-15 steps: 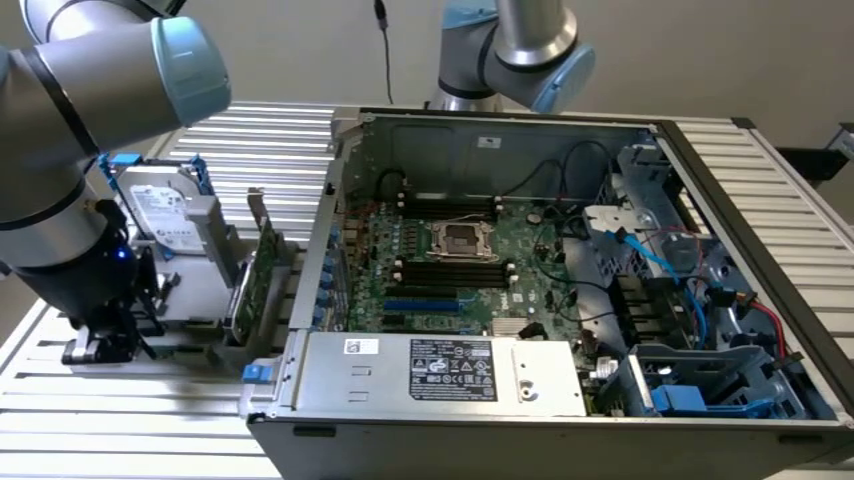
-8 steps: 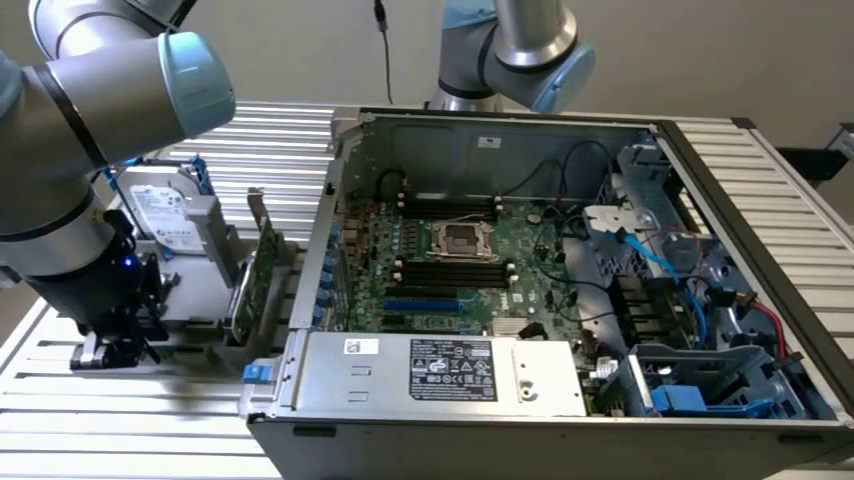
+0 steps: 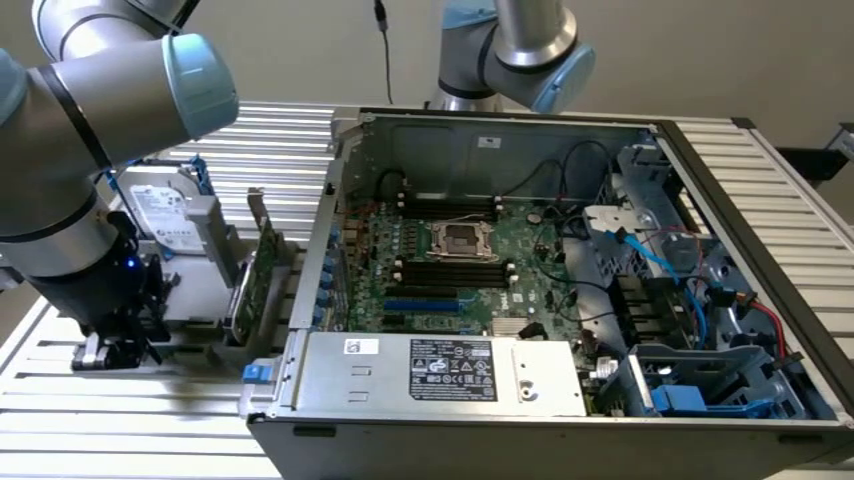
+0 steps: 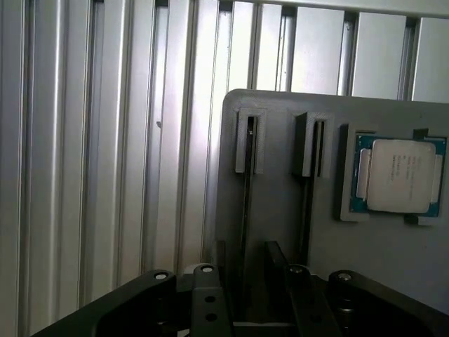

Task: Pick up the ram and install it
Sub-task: 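Pick up the ram and move it above insertion slot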

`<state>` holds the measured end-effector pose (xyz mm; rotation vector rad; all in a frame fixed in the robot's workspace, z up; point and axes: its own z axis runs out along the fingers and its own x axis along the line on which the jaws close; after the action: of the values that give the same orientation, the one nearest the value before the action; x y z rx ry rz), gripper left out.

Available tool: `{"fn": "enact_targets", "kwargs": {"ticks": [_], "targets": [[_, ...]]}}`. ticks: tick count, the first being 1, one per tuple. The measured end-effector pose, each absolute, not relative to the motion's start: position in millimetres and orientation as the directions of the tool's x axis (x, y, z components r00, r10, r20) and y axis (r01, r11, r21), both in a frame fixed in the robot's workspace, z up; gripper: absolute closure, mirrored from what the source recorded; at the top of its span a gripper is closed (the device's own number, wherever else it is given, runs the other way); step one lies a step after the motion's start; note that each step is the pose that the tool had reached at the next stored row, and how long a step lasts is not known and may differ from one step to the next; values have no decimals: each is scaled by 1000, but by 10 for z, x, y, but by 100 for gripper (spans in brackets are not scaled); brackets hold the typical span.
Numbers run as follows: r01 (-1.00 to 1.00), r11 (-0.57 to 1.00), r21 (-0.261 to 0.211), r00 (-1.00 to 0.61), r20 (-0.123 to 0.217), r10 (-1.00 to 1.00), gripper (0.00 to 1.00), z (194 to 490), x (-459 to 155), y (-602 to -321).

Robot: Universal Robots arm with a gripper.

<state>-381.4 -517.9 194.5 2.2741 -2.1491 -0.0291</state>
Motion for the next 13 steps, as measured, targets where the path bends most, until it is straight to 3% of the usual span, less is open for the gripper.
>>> {"fn": "enact_targets", "kwargs": {"ticks": [13], "targets": [[-999, -42, 22, 42, -1, -999, 64, 1930, -3814, -5178]]}}
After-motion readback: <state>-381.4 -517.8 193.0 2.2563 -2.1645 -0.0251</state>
